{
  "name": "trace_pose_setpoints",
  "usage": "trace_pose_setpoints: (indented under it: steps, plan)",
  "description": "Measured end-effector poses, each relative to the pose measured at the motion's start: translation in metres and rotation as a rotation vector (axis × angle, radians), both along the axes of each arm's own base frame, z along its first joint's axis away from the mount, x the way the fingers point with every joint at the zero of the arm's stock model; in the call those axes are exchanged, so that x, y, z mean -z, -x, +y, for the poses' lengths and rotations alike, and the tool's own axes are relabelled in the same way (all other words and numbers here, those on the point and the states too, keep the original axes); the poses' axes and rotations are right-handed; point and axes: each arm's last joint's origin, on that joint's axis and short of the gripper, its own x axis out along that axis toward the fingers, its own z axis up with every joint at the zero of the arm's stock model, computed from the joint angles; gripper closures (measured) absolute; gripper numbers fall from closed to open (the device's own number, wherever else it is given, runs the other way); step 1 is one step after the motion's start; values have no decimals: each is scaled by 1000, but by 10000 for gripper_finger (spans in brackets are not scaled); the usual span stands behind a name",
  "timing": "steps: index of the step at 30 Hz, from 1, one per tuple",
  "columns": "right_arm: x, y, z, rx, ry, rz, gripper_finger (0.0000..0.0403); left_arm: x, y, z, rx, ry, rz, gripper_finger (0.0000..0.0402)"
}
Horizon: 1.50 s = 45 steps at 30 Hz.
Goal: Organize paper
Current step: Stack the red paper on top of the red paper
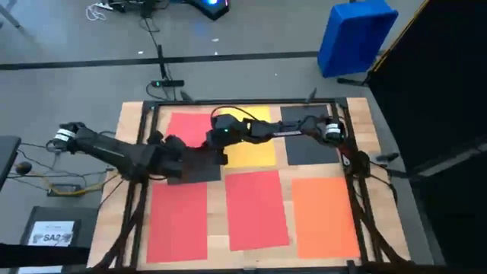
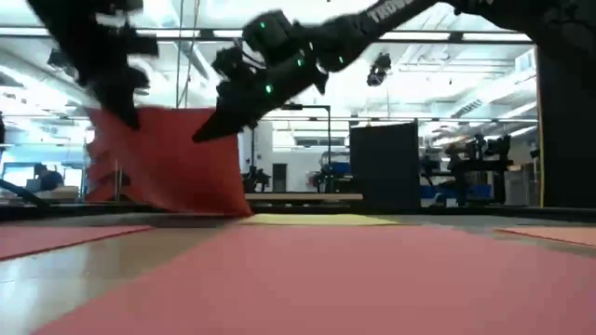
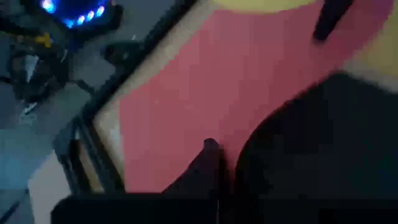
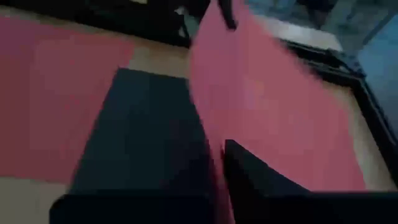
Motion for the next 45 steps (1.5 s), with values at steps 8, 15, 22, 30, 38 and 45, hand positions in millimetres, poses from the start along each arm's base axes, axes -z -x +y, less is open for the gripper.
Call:
trace_pose_setpoints:
  steps: [8, 15, 22, 30, 38, 45]
  plan:
    - [-49, 2, 30, -6, 80, 132, 403, -45, -4, -11, 92, -3, -87, 402]
    - [-83, 20, 67, -20, 135, 299, 403, -60, -16, -32, 176, 19, -121, 402]
    - [-100, 52, 121, -74, 117, 501, 403, -63, -49, -81, 322, 88, -111, 402]
    - [-117, 95, 197, -72, 117, 585, 403, -68, -90, -158, 469, 108, -134, 402]
    - [-123, 137, 259, -29, 111, 646, 403, -54, -131, -214, 531, 82, -119, 402]
    - [-100, 161, 302, 31, 88, 703, 403, -35, -155, -245, 555, 137, -116, 402]
